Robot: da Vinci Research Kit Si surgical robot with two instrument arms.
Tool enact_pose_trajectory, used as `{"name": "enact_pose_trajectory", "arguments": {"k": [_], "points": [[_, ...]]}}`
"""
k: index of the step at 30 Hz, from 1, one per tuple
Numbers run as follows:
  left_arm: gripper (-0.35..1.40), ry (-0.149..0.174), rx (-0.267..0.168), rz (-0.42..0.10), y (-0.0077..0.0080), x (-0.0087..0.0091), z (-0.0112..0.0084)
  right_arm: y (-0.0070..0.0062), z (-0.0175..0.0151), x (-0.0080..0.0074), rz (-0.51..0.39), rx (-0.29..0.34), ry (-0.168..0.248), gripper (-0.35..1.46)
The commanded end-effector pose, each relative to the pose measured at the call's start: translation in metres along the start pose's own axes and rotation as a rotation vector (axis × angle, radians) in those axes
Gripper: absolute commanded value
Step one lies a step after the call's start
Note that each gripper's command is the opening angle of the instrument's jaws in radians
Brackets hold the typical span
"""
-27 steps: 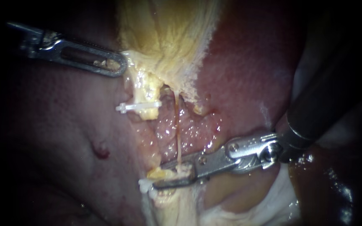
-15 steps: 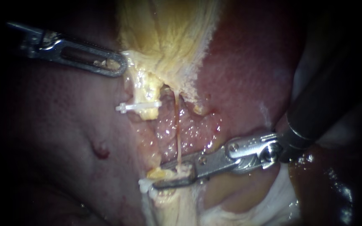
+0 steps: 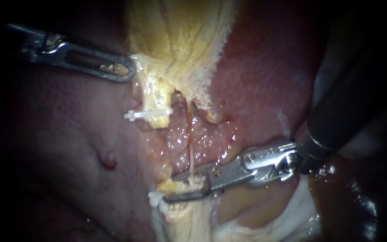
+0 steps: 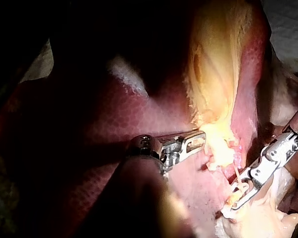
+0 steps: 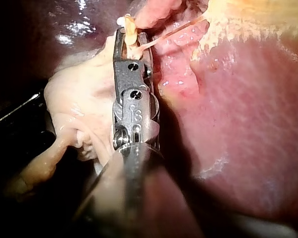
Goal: Clipping first clip right tube
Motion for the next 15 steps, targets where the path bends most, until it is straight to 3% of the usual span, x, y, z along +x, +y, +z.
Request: {"name": "enact_pose_trajectory", "arguments": {"k": [1,5,15], "points": [[-0.35,0.000,0.000,0.000,0.0000,0.0000,0.0000,0.0001,0.0001,0.0001,0.000,-0.008,0.011,0.31],[-0.35,0.000,0.000,0.000,0.0000,0.0000,0.0000,0.0004,0.0006,0.0002,0.000,-0.032,0.040,0.48],[-0.35,0.000,0.000,0.000,0.0000,0.0000,-0.0001,0.0006,0.0004,0.0001,0.006,-0.031,0.079,0.50]]}}
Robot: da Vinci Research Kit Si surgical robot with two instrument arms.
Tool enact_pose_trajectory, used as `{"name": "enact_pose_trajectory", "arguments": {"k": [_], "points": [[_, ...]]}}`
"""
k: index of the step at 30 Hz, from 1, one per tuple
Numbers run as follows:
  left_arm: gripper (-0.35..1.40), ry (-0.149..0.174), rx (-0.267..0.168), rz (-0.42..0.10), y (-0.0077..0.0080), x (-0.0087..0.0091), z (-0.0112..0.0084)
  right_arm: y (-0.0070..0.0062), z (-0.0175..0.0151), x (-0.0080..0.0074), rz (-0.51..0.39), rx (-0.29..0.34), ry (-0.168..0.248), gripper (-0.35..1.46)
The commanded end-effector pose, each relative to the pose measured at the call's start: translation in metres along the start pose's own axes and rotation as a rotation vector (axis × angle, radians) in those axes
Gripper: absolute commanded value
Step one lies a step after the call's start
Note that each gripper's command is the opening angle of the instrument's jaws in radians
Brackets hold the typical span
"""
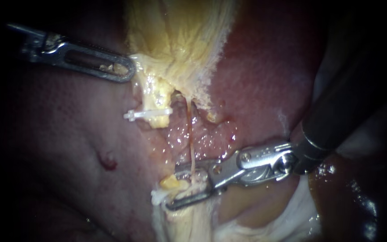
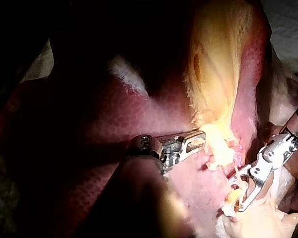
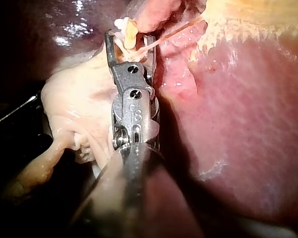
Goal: Clipping first clip right tube
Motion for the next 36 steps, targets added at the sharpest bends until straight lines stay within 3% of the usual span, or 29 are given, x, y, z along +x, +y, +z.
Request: {"name": "enact_pose_trajectory", "arguments": {"k": [1,8,22,31,36], "points": [[-0.35,0.000,0.000,0.000,0.0000,0.0000,0.0000,0.0001,-0.0001,0.0000,0.006,0.002,0.010,0.50],[-0.35,0.000,0.001,0.000,0.0000,0.0000,-0.0001,0.0001,-0.0009,0.0001,0.037,0.008,0.031,0.50],[-0.35,0.000,0.001,0.000,0.0000,0.0000,-0.0001,0.0004,-0.0034,0.0017,0.126,0.036,0.135,0.50],[-0.35,0.000,0.001,0.000,0.0000,0.0000,-0.0002,-0.0007,-0.0034,0.0025,0.149,0.111,0.182,0.50],[-0.35,0.000,0.001,0.000,0.0000,0.0000,-0.0002,-0.0011,-0.0029,0.0028,0.146,0.162,0.177,0.50]]}}
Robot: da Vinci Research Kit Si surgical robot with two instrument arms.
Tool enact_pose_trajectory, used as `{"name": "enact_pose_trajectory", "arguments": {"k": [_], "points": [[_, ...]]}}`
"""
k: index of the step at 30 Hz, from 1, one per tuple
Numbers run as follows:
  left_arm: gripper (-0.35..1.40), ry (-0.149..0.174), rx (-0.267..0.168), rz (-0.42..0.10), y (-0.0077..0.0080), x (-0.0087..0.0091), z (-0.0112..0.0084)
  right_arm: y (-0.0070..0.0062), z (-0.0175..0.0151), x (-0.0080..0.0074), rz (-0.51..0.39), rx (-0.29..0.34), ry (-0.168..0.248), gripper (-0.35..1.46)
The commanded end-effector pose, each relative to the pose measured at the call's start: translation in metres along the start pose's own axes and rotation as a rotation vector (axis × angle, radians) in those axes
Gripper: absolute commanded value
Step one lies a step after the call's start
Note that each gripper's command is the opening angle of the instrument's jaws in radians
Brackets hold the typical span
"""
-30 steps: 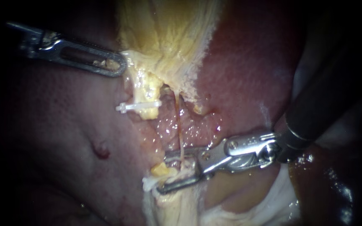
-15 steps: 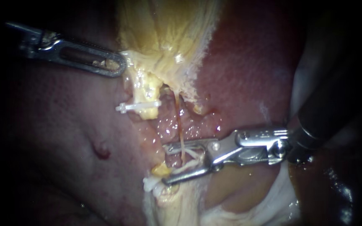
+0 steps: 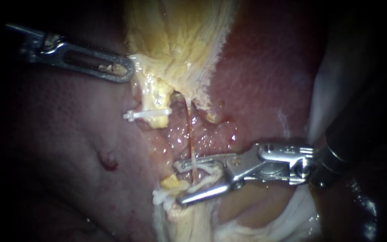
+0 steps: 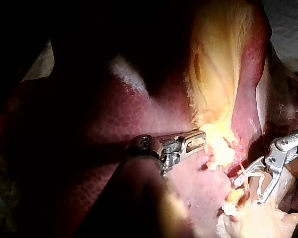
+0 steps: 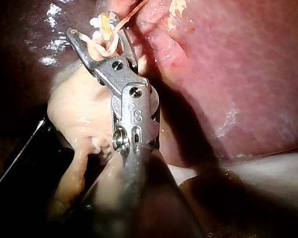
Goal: Clipping first clip right tube
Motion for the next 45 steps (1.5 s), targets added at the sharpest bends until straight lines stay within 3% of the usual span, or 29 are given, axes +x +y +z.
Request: {"name": "enact_pose_trajectory", "arguments": {"k": [1,15,26,33,45], "points": [[-0.35,0.000,0.000,0.000,0.0000,0.0000,0.0000,0.0000,0.0001,-0.0001,0.004,0.013,0.001,0.50],[-0.35,0.000,-0.001,-0.001,-0.0001,-0.0001,0.0002,0.0012,0.0022,-0.0009,0.021,0.016,0.019,0.49],[-0.35,-0.001,-0.001,-0.001,-0.0001,-0.0001,0.0002,0.0018,0.0021,-0.0012,0.021,0.019,0.018,0.48],[-0.35,0.000,-0.001,0.000,-0.0001,-0.0001,0.0002,0.0007,0.0017,-0.0005,0.028,0.044,0.015,0.47],[-0.35,0.000,0.000,0.000,0.0000,-0.0001,0.0002,-0.0021,0.0012,0.0028,0.031,0.143,0.048,0.46]]}}
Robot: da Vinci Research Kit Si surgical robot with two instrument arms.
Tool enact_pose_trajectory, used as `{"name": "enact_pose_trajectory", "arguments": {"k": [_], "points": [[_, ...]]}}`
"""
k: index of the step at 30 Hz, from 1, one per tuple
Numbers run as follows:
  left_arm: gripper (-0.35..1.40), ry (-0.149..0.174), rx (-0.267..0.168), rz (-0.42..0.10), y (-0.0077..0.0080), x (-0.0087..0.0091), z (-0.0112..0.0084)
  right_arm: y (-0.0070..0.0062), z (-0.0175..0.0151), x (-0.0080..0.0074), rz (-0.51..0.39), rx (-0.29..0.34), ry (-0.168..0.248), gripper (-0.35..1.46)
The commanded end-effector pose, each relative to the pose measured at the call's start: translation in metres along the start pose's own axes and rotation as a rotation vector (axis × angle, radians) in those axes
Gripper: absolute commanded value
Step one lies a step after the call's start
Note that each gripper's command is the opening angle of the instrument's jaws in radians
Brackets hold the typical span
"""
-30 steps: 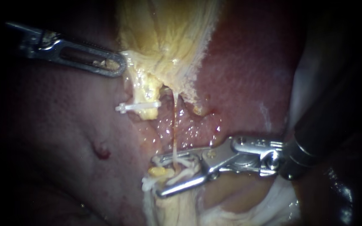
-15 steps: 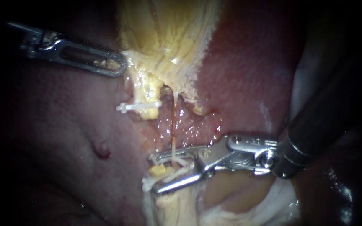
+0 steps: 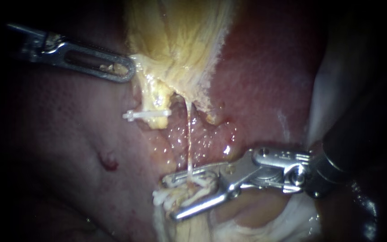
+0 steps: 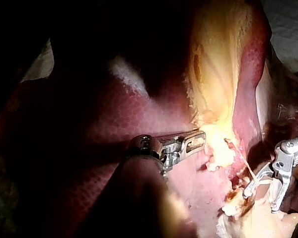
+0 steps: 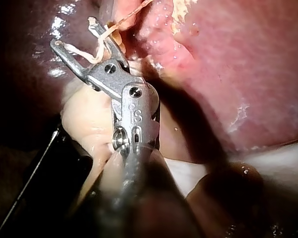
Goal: Clipping first clip right tube
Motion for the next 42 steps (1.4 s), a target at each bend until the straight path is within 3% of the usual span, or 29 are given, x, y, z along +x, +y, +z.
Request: {"name": "enact_pose_trajectory", "arguments": {"k": [1,20,26,32,34,42], "points": [[-0.35,0.000,0.001,0.001,0.0000,0.0000,0.0000,-0.0001,0.0001,0.0000,-0.001,0.008,0.003,0.46],[-0.35,0.000,0.001,-0.005,0.0000,0.0000,0.0000,0.0001,0.0000,-0.0001,0.003,0.001,0.008,0.36],[-0.35,0.000,0.001,-0.005,0.0000,0.0000,0.0000,0.0006,-0.0004,-0.0002,0.003,-0.002,0.009,0.18],[-0.35,0.000,0.001,-0.005,0.0000,0.0000,0.0000,0.0008,-0.0011,0.0002,0.006,-0.002,0.015,-0.28],[-0.35,0.000,0.001,-0.005,0.0000,0.0000,0.0000,0.0009,-0.0014,0.0004,0.008,-0.010,0.019,-0.35],[-0.35,0.000,0.001,-0.005,0.0000,0.0000,0.0000,0.0012,-0.0018,0.0005,0.045,-0.024,0.000,-0.35]]}}
